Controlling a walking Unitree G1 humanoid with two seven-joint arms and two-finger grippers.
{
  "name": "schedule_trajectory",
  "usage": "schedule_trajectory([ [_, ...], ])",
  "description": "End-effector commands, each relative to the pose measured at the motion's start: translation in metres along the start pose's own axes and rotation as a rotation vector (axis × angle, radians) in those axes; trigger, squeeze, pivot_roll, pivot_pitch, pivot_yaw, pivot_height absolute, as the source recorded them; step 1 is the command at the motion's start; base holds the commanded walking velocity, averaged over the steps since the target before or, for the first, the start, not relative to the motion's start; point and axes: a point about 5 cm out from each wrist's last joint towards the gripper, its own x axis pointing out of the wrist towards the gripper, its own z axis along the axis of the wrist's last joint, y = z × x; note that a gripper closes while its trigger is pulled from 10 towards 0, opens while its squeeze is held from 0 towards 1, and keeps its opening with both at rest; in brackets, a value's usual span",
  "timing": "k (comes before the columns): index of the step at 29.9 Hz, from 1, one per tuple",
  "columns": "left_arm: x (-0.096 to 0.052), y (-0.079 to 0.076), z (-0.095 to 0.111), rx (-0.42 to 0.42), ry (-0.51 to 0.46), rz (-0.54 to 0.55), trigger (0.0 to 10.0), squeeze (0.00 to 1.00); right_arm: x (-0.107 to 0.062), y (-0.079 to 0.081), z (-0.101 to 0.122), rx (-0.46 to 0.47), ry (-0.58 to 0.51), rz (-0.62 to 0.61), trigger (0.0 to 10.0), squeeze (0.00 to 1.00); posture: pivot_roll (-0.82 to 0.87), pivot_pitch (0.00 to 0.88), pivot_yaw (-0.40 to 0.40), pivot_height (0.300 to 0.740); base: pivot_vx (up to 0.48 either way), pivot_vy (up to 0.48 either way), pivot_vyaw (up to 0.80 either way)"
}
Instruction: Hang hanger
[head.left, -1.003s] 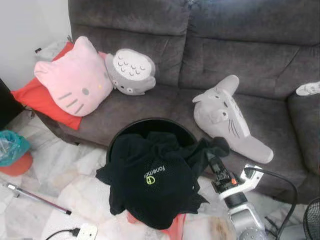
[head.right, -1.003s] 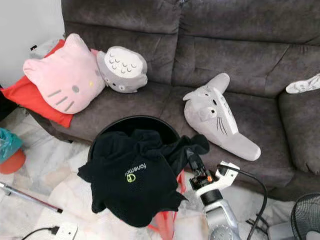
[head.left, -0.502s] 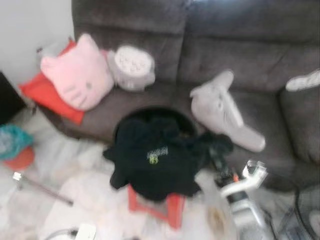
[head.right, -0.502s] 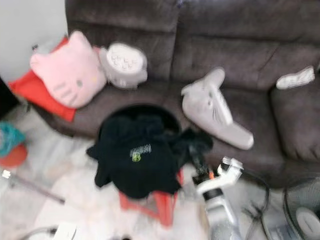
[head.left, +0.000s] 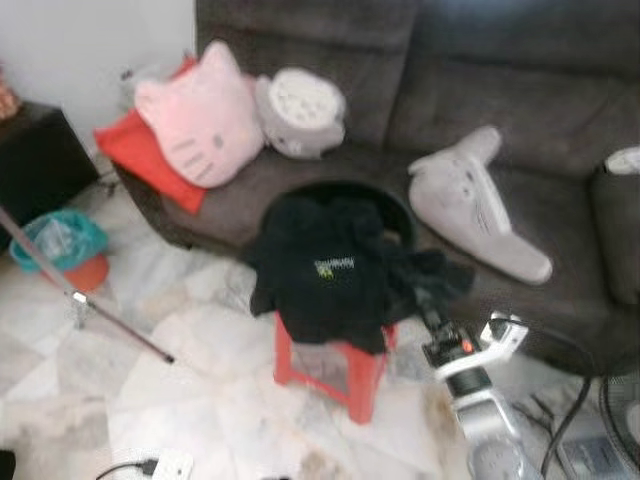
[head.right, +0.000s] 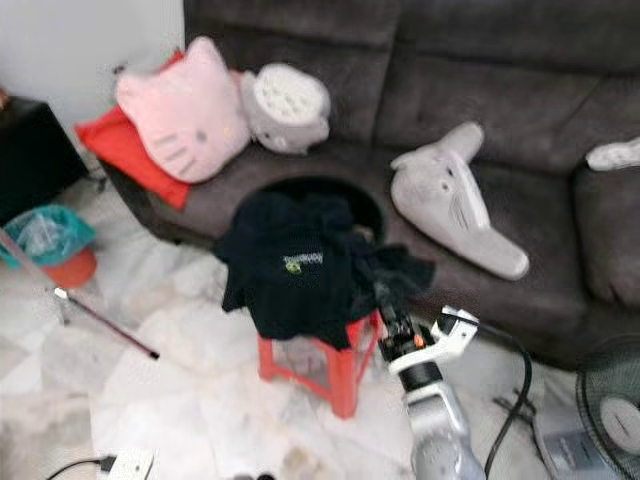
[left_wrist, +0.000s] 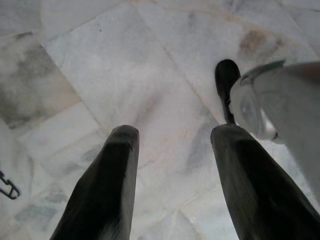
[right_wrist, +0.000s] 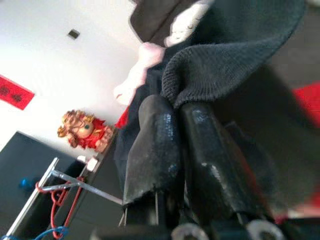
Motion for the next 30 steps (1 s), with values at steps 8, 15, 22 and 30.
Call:
schedule_trajectory([
  [8,-0.0020,0.0022,-0.0070,-0.009,0.021,0.006,10.0,0.00,0.0008,0.0011,-0.0023,-0.002,-0.002,0.000,10.0,0.00,-0.04,0.016,0.034,0.740,-0.288,0.000,0.00],
  [15,-0.0019,0.0027,-0.0067,-0.004,0.020,0.009,10.0,0.00,0.0016,0.0009,-0.0038,-0.006,0.002,0.001,10.0,0.00,-0.04,0.005,0.036,0.740,-0.289,0.000,0.00],
  [22,-0.0019,0.0022,-0.0069,-0.003,0.022,0.011,10.0,0.00,0.0031,0.0010,-0.0034,-0.010,0.003,0.006,10.0,0.00,-0.04,0.000,0.035,0.740,-0.289,0.000,0.00],
  [30,-0.0018,0.0005,-0.0073,-0.003,0.023,0.007,10.0,0.00,0.0044,0.0004,-0.0013,-0.024,0.005,0.009,10.0,0.00,-0.04,0.000,0.029,0.740,-0.292,0.000,0.00],
])
